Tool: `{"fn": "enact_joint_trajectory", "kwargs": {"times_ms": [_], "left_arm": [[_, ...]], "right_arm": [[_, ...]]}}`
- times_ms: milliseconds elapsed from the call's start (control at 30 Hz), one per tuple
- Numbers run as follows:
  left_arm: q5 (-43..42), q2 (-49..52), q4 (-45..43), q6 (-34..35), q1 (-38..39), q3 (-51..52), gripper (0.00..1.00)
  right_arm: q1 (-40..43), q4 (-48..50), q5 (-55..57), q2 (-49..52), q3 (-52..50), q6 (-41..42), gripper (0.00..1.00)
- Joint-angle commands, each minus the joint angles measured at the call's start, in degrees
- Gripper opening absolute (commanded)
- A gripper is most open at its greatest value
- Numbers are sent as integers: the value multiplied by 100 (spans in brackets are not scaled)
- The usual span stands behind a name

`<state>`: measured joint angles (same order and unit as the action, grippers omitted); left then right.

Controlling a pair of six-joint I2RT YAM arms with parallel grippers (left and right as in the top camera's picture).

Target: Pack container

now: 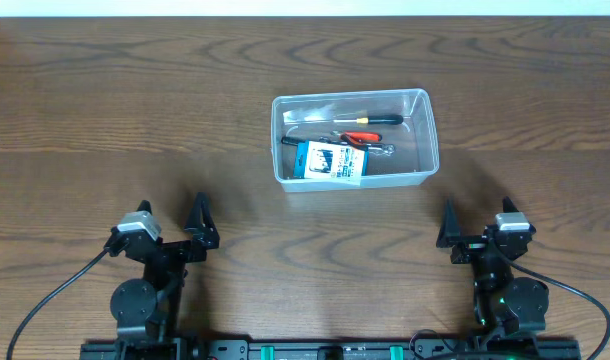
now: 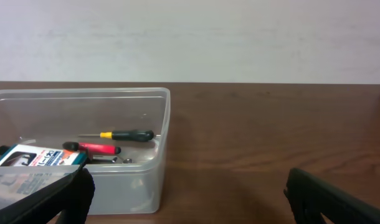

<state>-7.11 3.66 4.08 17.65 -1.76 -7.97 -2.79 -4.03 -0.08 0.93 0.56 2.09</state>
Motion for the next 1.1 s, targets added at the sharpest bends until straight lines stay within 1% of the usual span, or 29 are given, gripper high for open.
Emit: {"fn": "enact_joint_trajectory", "kwargs": {"times_ms": [0,500,1067], "left_arm": [[13,-57,-33,24,24,46,98],[17,-321,-31,24,24,254,98],[44,-354,-85,-24,24,643,98]], "right_arm": [[61,-4,-17,-61,-26,-90,99],[61,-4,-17,-61,-26,-90,99],[61,-4,-17,-61,-26,-90,99]]}}
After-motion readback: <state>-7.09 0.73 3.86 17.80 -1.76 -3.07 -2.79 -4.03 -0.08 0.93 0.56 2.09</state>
